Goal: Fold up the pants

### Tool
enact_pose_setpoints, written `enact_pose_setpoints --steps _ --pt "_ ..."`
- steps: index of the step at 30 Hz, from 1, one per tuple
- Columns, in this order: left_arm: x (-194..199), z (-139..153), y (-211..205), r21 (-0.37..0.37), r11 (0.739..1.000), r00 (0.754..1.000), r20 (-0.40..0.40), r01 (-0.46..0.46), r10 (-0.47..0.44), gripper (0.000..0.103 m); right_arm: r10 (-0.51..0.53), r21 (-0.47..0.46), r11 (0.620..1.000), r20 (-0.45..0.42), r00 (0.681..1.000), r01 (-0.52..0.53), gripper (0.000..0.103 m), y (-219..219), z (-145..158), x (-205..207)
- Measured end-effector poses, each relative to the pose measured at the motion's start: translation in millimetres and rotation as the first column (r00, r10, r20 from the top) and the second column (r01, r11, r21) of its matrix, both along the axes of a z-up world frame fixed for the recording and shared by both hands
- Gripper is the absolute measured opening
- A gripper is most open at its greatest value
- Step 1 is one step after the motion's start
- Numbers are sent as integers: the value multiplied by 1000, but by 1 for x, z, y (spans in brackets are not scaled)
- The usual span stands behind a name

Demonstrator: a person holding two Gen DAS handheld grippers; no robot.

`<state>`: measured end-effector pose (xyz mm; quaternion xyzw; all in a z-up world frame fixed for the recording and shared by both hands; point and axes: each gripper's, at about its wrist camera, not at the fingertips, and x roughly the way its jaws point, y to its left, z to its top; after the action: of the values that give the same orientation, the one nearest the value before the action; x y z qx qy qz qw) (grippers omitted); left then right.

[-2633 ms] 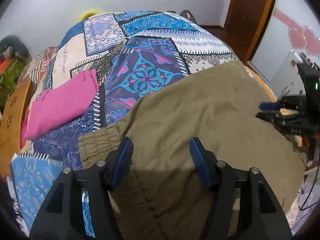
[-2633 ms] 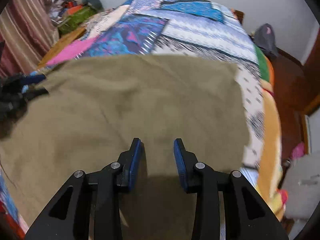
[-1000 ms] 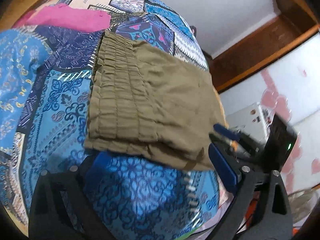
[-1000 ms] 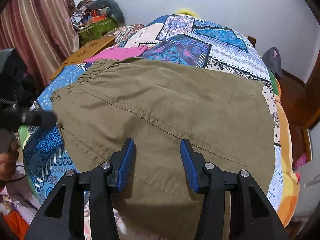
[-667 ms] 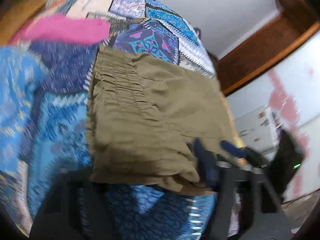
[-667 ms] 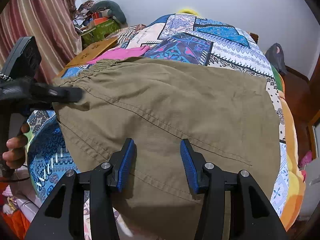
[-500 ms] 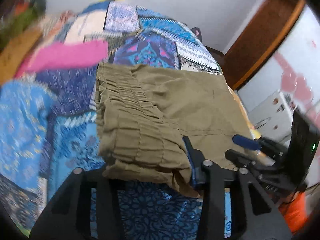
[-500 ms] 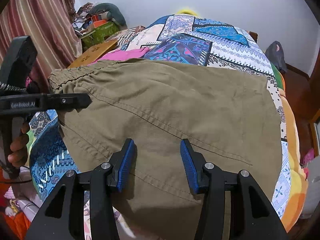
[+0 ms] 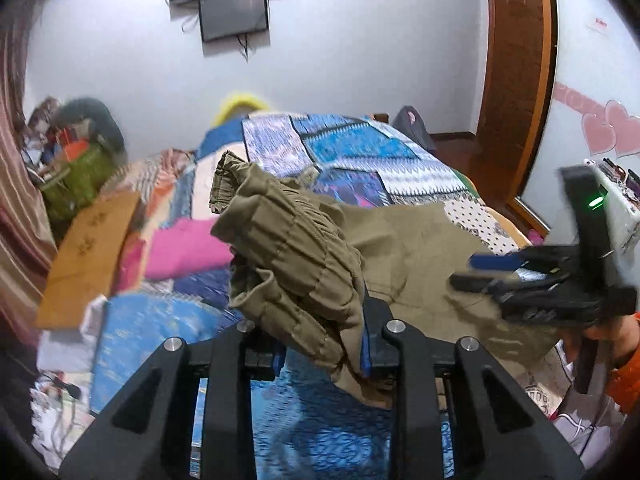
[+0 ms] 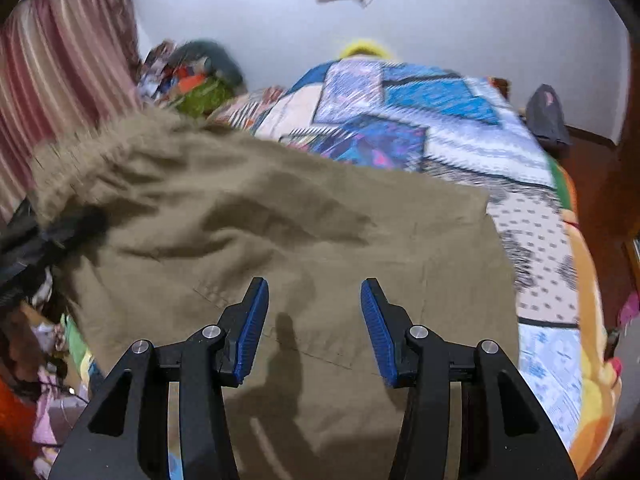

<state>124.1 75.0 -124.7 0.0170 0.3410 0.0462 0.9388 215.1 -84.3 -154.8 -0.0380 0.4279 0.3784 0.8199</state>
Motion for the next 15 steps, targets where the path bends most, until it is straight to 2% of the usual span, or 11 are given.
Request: enact_pose_setpoints --steps 6,8,10,12,15 --pt "-8 16 -2 51 999 999 32 5 -6 26 149 -59 986 -96 984 -155 44 55 -23 -11" --pt "-8 16 -7 64 998 999 38 7 -9 26 173 -83 980 -70 982 -178 45 63 -24 -18" --pt "-6 16 -13 76 997 999 45 13 -17 26 171 -77 981 -67 983 -176 45 60 -21 -19" --pt "-5 18 -20 89 996 998 53 22 -27 26 154 -21 987 -89 984 -156 45 47 -16 -18" --pt "-4 20 -31 109 993 997 55 40 -46 26 93 27 995 -54 994 -92 45 13 -2 -22"
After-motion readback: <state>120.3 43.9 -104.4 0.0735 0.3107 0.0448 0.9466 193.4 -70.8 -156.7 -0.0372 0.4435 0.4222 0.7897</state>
